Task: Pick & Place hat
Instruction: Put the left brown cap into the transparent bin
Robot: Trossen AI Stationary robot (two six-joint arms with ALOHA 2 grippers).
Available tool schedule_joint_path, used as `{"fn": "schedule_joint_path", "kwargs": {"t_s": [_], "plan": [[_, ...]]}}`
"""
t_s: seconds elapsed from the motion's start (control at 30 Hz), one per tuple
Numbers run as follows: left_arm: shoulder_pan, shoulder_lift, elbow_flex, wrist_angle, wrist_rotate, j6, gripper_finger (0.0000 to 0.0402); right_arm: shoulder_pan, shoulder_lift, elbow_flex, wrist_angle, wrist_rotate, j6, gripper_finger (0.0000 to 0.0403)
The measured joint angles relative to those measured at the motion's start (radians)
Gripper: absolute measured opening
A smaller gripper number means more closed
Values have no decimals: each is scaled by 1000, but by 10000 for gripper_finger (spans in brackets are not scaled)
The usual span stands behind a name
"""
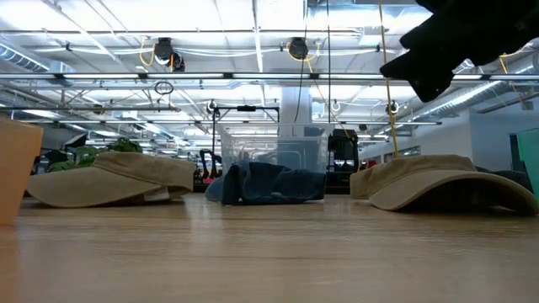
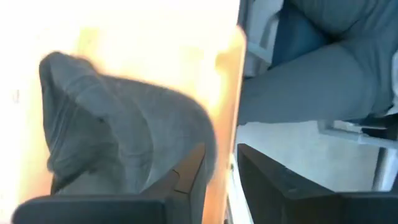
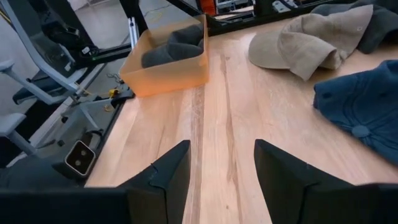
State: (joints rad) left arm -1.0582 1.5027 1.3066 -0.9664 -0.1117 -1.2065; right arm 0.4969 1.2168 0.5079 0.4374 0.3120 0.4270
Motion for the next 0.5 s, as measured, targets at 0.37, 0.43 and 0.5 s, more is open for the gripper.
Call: {"fn": "schedule_joint_path", "kwargs": {"t_s": [0.37, 0.43, 0.5], "plan": [[44, 0, -66, -2, -154, 136, 90, 0, 13, 0, 48, -2, -47, 155], [65, 1, -85, -3, -237, 170, 90, 0, 13, 0, 73, -1, -53, 155], [95, 1, -102, -25, -282, 215, 90, 0, 13, 0, 88, -1, -54, 155]]}}
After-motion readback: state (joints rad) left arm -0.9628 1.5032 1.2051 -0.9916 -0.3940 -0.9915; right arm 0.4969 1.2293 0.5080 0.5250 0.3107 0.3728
